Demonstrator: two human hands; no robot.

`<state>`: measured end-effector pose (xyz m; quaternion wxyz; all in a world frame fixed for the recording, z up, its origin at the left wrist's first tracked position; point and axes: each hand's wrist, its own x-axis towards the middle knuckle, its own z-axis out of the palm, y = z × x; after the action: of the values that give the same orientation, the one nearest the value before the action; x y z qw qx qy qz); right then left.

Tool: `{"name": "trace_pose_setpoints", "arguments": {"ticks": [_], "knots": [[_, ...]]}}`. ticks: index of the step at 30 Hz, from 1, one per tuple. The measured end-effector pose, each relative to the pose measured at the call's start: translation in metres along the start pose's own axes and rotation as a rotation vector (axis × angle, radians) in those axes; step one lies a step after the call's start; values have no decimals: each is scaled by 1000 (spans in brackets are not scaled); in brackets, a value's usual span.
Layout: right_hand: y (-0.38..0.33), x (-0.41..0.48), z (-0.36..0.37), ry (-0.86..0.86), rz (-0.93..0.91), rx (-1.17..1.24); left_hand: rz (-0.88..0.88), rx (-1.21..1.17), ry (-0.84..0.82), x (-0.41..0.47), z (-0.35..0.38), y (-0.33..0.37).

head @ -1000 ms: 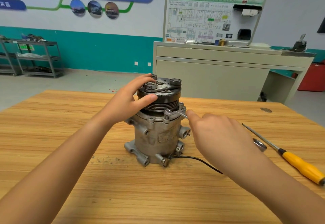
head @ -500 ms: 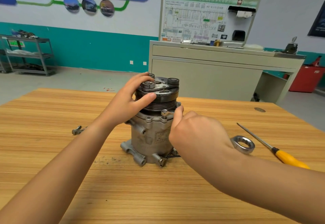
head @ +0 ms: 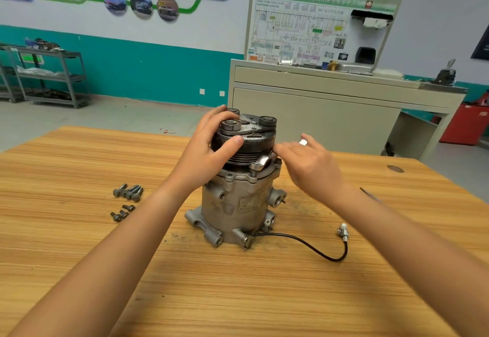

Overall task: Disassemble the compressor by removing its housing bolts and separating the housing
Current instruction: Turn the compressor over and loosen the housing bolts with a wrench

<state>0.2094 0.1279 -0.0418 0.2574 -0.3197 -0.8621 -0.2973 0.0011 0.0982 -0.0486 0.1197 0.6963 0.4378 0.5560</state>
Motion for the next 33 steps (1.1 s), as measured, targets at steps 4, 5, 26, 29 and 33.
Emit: {"name": "trace_pose_setpoints", "arguments": {"ticks": [4, 5, 26, 29, 33], "knots": [[-13, -17, -4, 108, 160, 125, -22, -48, -2, -2, 3, 1], [-15, -21, -16, 136, 199, 157, -27, -57, 1, -2, 3, 2], [-94, -7, -88, -675, 154, -294, 17, -53, 67, -1, 9, -2], [-68, -10, -93, -666, 88, -377, 23, -55, 61, -1, 8, -3], [-50, 5, -100, -649, -37, -464, 14, -54, 63, -1, 9, -4]]}}
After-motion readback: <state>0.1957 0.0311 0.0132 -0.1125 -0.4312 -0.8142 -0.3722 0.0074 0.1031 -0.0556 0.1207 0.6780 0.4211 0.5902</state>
